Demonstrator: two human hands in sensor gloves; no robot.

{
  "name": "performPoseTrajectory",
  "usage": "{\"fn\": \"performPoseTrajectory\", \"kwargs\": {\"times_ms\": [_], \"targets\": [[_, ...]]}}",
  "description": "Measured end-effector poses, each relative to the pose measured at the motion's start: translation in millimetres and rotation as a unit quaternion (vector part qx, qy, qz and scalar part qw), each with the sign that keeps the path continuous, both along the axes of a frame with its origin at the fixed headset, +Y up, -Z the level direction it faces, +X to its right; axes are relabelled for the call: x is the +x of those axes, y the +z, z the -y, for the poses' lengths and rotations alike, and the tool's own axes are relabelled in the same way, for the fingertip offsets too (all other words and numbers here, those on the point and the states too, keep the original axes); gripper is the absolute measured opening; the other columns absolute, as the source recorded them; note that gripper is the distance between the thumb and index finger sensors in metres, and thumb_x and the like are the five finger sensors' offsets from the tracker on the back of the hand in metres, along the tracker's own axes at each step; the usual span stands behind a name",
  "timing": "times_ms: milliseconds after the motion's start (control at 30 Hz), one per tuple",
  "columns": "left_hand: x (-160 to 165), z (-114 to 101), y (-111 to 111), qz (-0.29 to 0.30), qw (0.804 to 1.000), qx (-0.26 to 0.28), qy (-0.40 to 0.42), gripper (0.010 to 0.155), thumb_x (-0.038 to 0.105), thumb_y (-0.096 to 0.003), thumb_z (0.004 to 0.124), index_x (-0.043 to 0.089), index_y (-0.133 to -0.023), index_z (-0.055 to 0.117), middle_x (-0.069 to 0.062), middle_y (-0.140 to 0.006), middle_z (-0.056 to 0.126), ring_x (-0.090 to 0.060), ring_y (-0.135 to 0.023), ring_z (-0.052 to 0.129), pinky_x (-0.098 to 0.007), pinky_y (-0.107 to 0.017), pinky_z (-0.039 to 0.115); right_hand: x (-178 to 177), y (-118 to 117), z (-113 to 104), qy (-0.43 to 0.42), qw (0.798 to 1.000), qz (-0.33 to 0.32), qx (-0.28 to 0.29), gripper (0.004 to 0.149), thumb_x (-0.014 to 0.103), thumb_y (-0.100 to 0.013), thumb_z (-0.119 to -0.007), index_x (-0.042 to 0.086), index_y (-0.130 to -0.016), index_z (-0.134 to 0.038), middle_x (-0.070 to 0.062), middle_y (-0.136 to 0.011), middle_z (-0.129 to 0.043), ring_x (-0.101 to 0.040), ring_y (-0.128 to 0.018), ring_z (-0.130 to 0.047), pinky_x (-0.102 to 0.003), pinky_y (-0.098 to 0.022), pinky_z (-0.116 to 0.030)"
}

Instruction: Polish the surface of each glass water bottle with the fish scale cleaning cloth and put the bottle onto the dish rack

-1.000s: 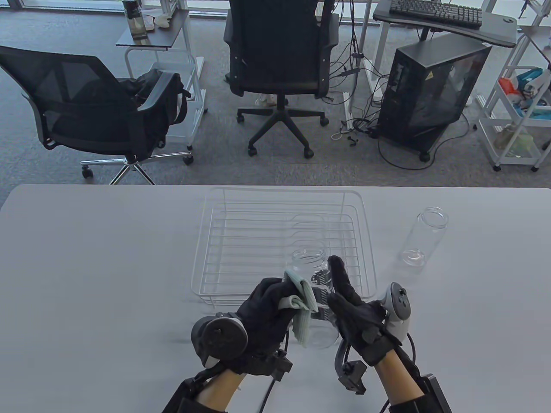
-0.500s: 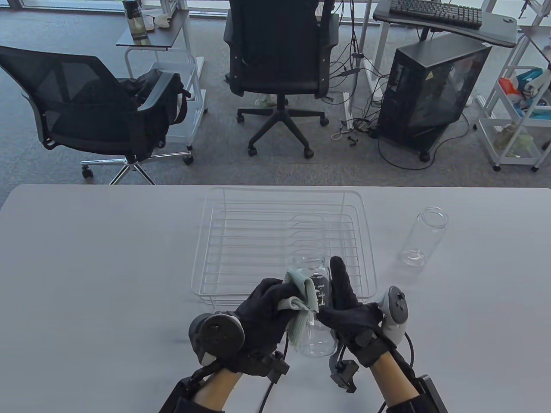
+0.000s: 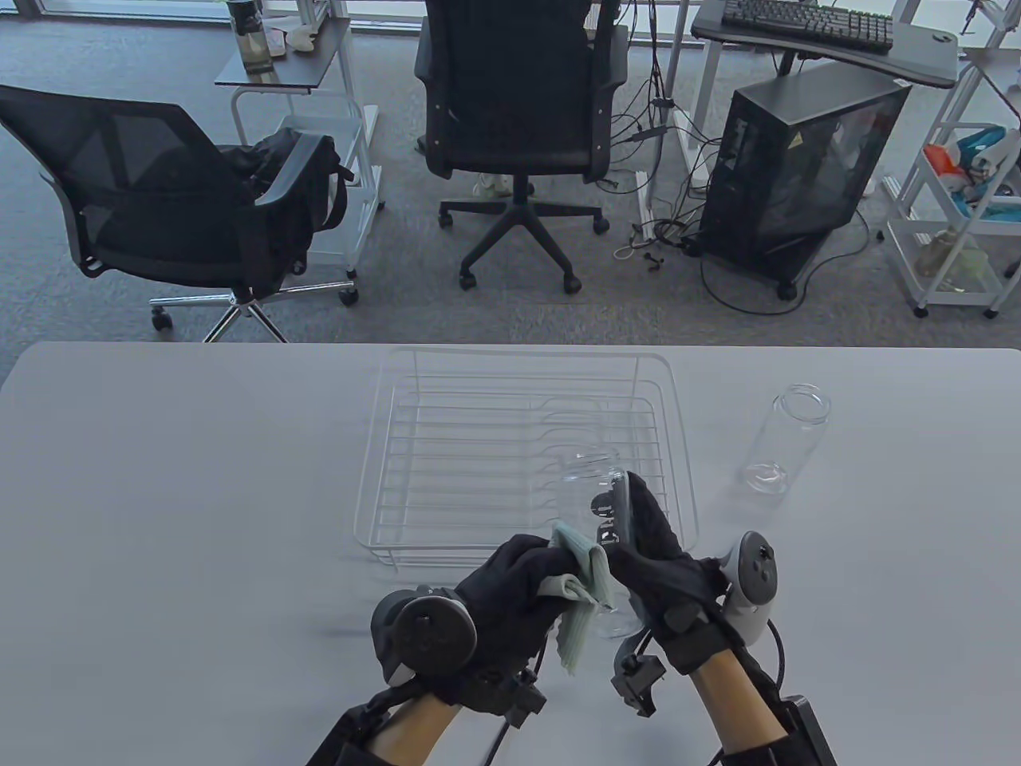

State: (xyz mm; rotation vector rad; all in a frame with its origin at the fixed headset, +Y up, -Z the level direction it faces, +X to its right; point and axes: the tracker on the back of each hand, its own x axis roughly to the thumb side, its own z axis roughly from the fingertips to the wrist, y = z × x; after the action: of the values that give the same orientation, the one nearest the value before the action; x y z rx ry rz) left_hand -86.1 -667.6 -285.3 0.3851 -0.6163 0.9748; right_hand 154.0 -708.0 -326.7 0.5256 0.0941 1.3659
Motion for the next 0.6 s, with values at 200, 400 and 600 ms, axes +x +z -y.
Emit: {"fn": "performPoseTrajectory", "kwargs": {"times_ms": [200, 400, 600], "targets": [[-28, 1, -13, -0.025, 0.993, -0.058, 0.101, 0.041, 0.037, -0.0556, 0.081, 0.035, -0.095, 0.069, -0.008, -0.092, 0.081, -0.032, -0.067, 0.093, -0.050, -0.054, 0.083, -17, 3, 10, -0.059, 0.989, -0.112, -0.072, 0.081, 0.046, -0.058, -0.075, 0.027, -0.113, -0.019, -0.013, -0.113, -0.018, -0.062, -0.088, -0.061, -0.073, -0.052, -0.064], [-34, 4, -16, -0.029, 0.990, -0.066, 0.121, 0.041, 0.037, -0.0560, 0.081, 0.035, -0.095, 0.069, -0.009, -0.092, 0.081, -0.032, -0.067, 0.093, -0.050, -0.054, 0.083, -22, 0, 15, -0.050, 0.987, -0.144, -0.058, 0.086, 0.050, -0.057, -0.078, 0.033, -0.111, -0.013, -0.025, -0.113, -0.016, -0.054, -0.086, -0.058, -0.064, -0.055, -0.062], [-26, 4, -14, -0.021, 0.994, -0.056, 0.092, 0.041, 0.036, -0.0562, 0.081, 0.035, -0.095, 0.069, -0.009, -0.092, 0.080, -0.032, -0.067, 0.093, -0.050, -0.054, 0.083, -13, -2, 12, -0.030, 0.994, -0.096, -0.038, 0.090, 0.055, -0.053, -0.083, 0.028, -0.112, -0.021, -0.029, -0.106, -0.048, -0.049, -0.080, -0.066, -0.055, -0.053, -0.065]]}}
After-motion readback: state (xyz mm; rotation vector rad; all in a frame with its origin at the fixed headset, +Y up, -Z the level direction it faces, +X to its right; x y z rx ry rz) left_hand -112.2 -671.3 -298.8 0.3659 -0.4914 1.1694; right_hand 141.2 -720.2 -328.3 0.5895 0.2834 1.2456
